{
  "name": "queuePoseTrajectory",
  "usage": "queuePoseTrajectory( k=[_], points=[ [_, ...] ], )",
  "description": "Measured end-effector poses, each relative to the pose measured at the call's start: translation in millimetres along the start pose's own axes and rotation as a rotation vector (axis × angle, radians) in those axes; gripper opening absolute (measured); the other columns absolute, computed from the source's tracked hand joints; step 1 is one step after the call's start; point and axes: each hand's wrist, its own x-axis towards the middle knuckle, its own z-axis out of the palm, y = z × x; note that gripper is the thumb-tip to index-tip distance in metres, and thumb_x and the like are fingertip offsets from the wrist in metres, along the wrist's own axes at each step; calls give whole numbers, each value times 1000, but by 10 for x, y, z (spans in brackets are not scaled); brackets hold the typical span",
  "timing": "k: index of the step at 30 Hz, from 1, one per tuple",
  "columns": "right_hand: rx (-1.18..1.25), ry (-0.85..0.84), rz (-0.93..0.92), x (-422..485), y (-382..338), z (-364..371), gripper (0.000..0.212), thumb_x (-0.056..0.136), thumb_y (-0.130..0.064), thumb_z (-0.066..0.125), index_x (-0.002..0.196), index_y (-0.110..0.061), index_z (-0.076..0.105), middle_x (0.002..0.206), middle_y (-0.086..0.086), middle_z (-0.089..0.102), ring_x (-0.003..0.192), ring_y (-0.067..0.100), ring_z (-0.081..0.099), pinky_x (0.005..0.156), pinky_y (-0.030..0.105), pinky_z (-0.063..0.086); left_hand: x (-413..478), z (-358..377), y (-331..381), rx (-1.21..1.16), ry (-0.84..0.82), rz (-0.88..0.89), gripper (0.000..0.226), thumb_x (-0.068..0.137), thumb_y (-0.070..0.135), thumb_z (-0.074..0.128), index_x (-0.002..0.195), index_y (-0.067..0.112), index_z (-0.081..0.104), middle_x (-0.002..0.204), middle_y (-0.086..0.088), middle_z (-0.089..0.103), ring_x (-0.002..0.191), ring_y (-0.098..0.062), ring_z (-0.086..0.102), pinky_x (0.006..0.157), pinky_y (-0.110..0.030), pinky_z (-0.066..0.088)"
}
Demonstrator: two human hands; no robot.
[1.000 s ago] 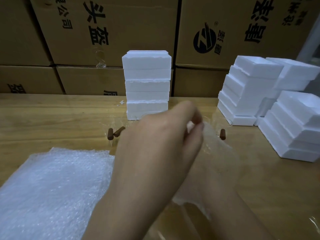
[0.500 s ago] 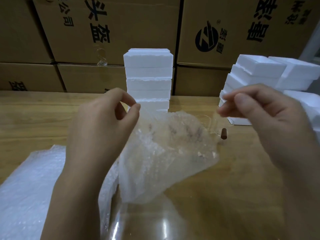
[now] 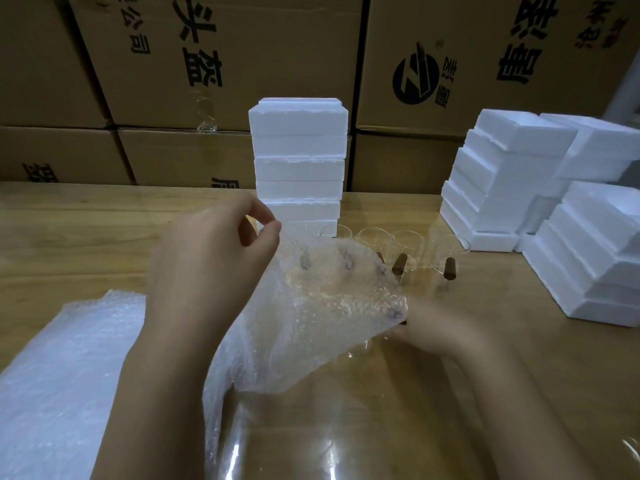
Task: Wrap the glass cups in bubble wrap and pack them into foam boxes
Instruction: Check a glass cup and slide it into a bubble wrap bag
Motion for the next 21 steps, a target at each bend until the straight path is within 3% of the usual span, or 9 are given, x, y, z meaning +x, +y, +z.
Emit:
queuePoseTrajectory(
  k=[4, 6, 8, 9, 12, 13, 15, 17, 21],
  points=[
    [-29, -129, -23, -8, 20, 5, 30, 100, -26, 42, 127, -19, 53, 119, 1, 59, 100, 19, 55, 85, 28, 44, 16, 70, -5, 25, -23, -5, 7, 88, 28, 60, 80, 29, 61, 56, 9, 58, 58, -11, 57, 57, -37, 48],
    [34, -95, -61, -56, 42, -77, 23, 101, -28, 41, 114, -19, 58, 110, 0, 61, 98, 18, 55, 82, 27, 44, 21, 102, -11, 47, -35, -15, 8, 88, 27, 59, 81, 29, 60, 57, 9, 58, 57, -10, 55, 54, -33, 46],
    [52, 15, -22, -180, 61, -231, 20, 101, -31, 40, 89, -22, 54, 88, -5, 55, 88, 17, 51, 64, 17, 40, 26, 132, -22, 60, -40, -23, 8, 89, 27, 58, 81, 29, 59, 58, 9, 57, 57, -10, 54, 53, -32, 44],
    [54, 100, 11, -256, 80, -314, 21, 101, -34, 39, 89, -22, 52, 85, -7, 52, 85, 15, 50, 60, 15, 36, 30, 144, -27, 66, -40, -25, 8, 89, 27, 58, 81, 29, 59, 58, 9, 57, 57, -9, 54, 52, -31, 43],
    [144, 398, 26, -496, 179, -518, 33, 97, -45, 38, 99, -18, 56, 92, -2, 62, 85, 15, 57, 73, 33, 46, 35, 166, -39, 79, -32, -30, 8, 89, 27, 58, 81, 28, 59, 56, 10, 57, 57, -8, 54, 52, -29, 41],
    [206, 497, -3, -587, 195, -573, 36, 94, -49, 38, 91, -17, 55, 83, -3, 62, 75, 10, 57, 67, 35, 45, 37, 171, -42, 81, -30, -31, 8, 89, 27, 58, 81, 28, 59, 56, 10, 56, 57, -8, 54, 52, -29, 41],
    [321, 620, -106, -784, 170, -675, 42, 86, -56, 39, 75, -17, 50, 60, -10, 53, 52, 3, 49, 52, 28, 36, 38, 177, -42, 84, -31, -30, 8, 90, 28, 58, 82, 27, 60, 56, 10, 55, 57, -9, 53, 51, -29, 41],
    [392, 602, -202, -967, 93, -737, 47, 84, -64, 39, 68, -20, 47, 52, -10, 46, 45, 3, 44, 46, 18, 34, 36, 179, -32, 80, -33, -32, 8, 90, 28, 58, 82, 27, 60, 56, 10, 54, 56, -9, 53, 51, -29, 41],
    [209, 413, -222, -1153, -81, -741, 50, 81, -73, 29, 73, -26, 47, 62, -8, 53, 55, 10, 50, 51, 25, 37, 27, 168, -1, 70, -39, -30, 8, 89, 28, 58, 81, 28, 60, 56, 8, 56, 56, -9, 54, 52, -31, 43]
  ],
)
